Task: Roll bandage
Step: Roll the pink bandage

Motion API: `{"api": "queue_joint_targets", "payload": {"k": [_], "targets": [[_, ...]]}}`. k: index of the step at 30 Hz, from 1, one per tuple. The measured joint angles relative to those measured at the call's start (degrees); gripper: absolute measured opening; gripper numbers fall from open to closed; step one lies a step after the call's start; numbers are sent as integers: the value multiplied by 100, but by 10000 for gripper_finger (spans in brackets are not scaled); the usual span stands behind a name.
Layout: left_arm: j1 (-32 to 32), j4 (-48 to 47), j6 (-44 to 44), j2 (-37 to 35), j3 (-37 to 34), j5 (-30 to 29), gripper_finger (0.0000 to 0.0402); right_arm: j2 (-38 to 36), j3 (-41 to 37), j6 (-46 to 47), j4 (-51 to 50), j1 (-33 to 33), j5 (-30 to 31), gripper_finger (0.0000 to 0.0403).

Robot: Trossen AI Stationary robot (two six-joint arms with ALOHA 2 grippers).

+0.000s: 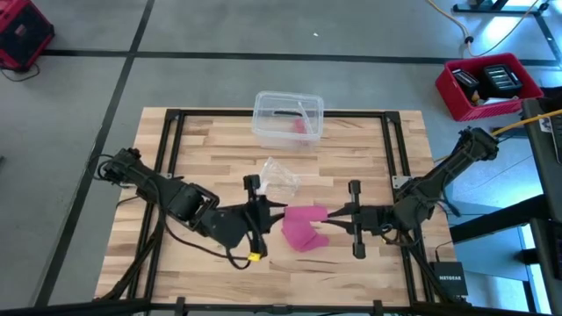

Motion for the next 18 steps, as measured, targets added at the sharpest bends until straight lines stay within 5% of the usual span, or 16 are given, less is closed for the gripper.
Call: {"api": "queue_joint_targets", "payload": {"k": [8, 12, 18], "targets": [[-509, 1339, 624, 8, -1069, -934, 102, -70, 0, -185, -17, 388, -108, 8], [-529, 2425, 1505, -22, -1487, -985, 95, -70, 0, -144, -16, 375, -459, 17], [-490, 2752, 1714, -436, -1835, -464, 91, -69, 0, -135, -138, 375, -699, 11]]}}
